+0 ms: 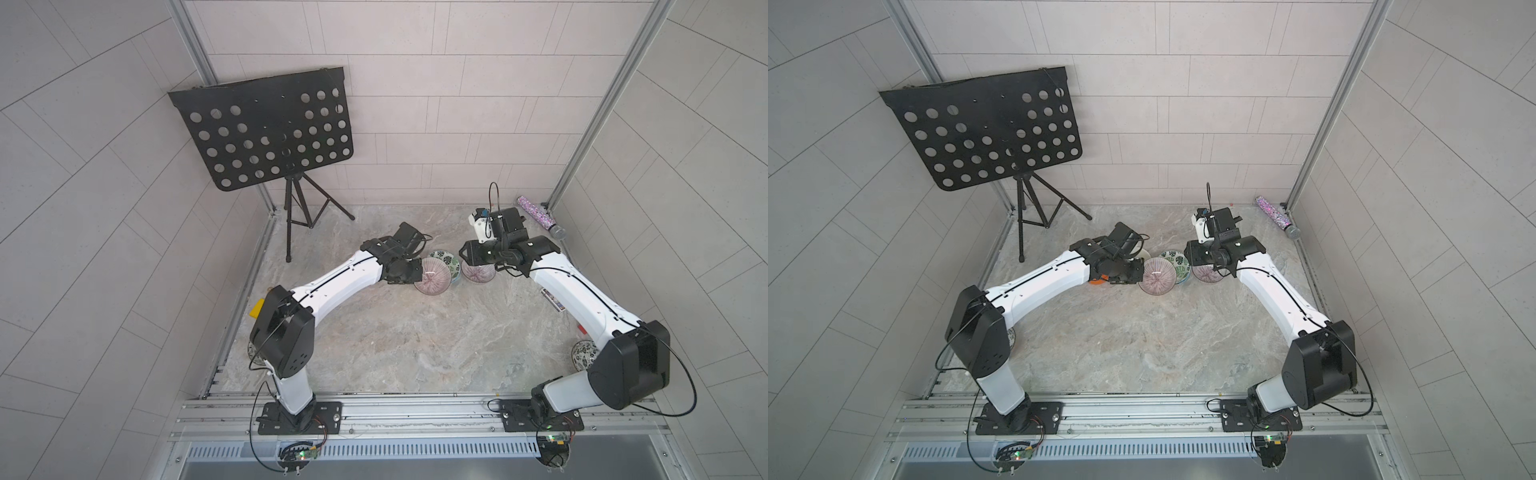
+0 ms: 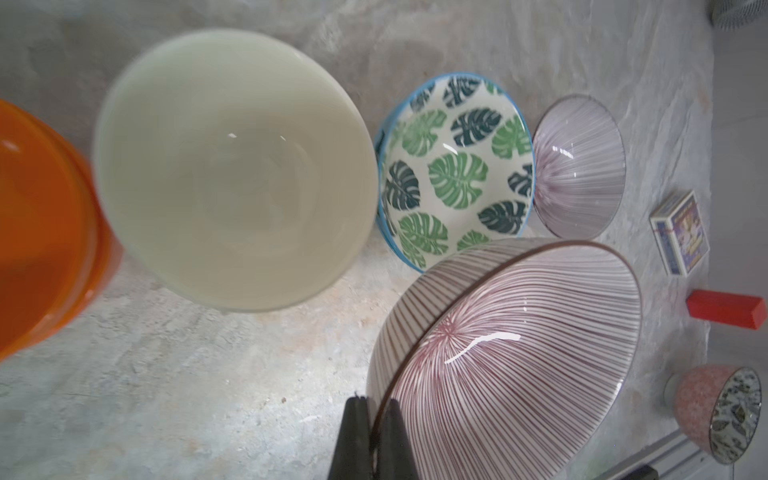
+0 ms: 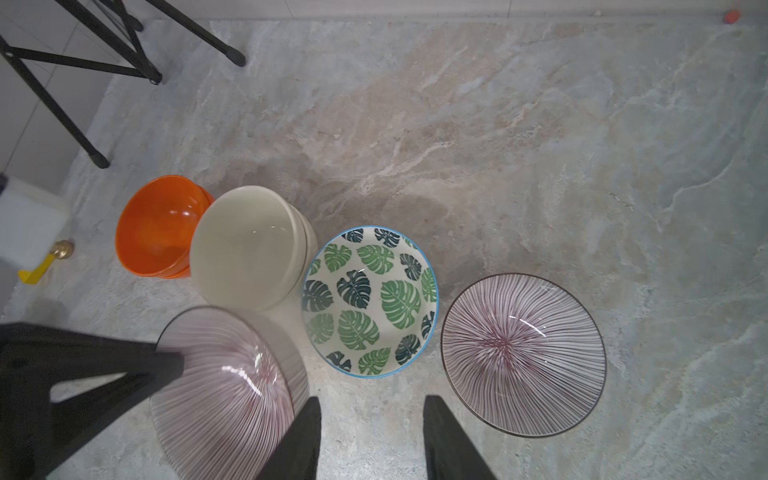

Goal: Stack the bowls
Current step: Pick up the bowl from the center of the board.

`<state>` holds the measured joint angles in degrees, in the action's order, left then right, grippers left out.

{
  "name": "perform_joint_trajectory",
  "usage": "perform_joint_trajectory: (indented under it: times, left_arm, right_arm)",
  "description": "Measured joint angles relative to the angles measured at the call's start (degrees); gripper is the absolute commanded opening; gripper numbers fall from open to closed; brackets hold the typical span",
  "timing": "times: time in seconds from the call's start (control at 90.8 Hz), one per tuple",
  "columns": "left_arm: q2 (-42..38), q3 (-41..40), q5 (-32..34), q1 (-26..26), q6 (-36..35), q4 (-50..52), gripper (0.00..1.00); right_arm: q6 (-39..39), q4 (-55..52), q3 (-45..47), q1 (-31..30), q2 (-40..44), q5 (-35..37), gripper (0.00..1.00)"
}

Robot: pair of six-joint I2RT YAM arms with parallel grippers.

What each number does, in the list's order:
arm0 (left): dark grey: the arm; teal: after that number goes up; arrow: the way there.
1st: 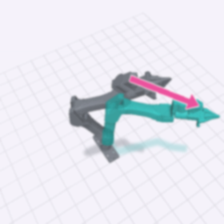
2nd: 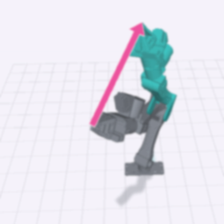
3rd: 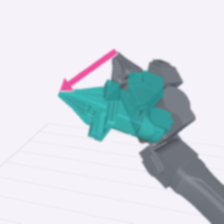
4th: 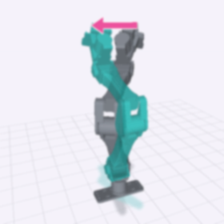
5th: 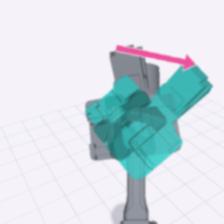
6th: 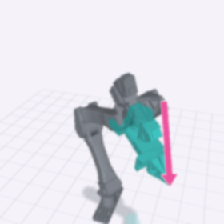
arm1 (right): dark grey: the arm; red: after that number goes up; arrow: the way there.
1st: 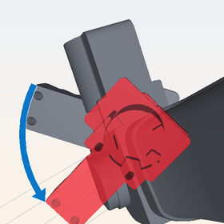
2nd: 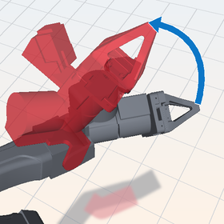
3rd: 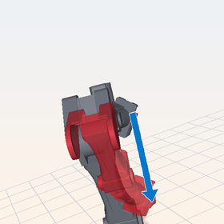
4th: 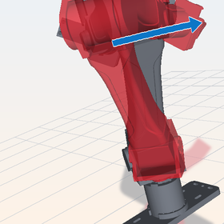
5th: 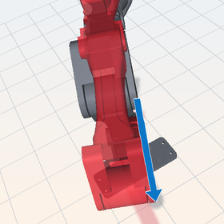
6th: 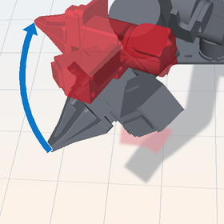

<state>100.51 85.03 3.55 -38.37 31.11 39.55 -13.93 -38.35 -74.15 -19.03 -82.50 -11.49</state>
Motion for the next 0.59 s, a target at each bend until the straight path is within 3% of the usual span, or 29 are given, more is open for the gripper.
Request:
perform_joint_trajectory:
  times: [0.594]
  left_arm:
    - [3.4, 5.6, 0.5, 0.6, -0.9, 2.6, 0.0]
  right_arm:
    - [-0.4, 1.9, 1.2, -5.4, -3.8, -1.0, 0.43]
